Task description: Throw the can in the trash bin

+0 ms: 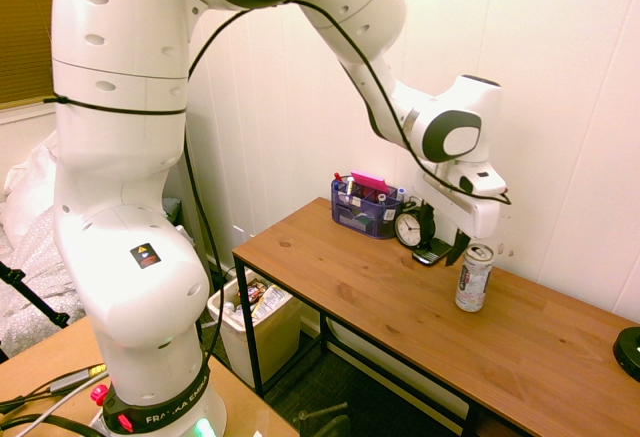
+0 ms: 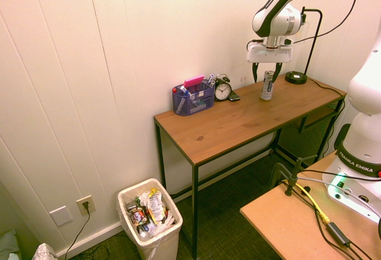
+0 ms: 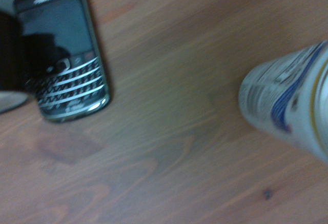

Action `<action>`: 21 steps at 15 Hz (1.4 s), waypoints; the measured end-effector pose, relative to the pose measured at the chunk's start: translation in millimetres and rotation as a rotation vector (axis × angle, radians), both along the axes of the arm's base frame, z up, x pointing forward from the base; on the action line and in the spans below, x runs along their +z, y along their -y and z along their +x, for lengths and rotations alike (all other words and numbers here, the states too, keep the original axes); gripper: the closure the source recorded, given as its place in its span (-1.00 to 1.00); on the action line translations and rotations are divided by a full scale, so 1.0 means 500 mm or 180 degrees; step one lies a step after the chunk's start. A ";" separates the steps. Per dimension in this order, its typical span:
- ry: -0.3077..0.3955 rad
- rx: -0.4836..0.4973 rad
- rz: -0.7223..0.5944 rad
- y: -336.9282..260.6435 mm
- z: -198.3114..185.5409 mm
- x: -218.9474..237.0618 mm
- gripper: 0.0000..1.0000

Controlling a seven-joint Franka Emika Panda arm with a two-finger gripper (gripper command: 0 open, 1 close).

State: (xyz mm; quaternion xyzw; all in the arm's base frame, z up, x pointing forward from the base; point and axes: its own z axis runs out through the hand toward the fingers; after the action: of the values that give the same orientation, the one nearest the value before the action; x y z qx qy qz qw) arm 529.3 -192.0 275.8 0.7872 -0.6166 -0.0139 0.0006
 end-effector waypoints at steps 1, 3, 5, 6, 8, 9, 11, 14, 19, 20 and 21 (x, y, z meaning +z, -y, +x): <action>0.0008 -0.0062 -0.0033 0.018 0.012 -0.007 -1.00; 0.0037 -0.0144 -0.0083 0.039 0.034 -0.020 -1.00; 0.0088 -0.0236 -0.0155 0.059 0.054 -0.028 -1.00; 0.0099 -0.0278 -0.0186 0.067 0.061 -0.029 -1.00; 0.0106 -0.0329 -0.0226 0.079 0.068 -0.027 -1.00; 0.0106 -0.0342 -0.0233 0.083 0.067 -0.024 1.00; 0.0089 -0.0360 -0.0239 0.091 0.067 -0.024 1.00; 0.0058 -0.0367 -0.0240 0.094 0.066 -0.033 1.00; 0.0028 -0.0378 -0.0247 0.102 0.062 -0.042 1.00; 0.0027 -0.0376 -0.0247 0.102 0.062 -0.043 1.00; 0.0027 -0.0372 -0.0247 0.101 0.063 -0.043 1.00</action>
State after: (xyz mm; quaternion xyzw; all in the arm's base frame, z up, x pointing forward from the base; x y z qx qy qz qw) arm 560.7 -242.6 254.1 0.7492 -0.6616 0.0133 0.0277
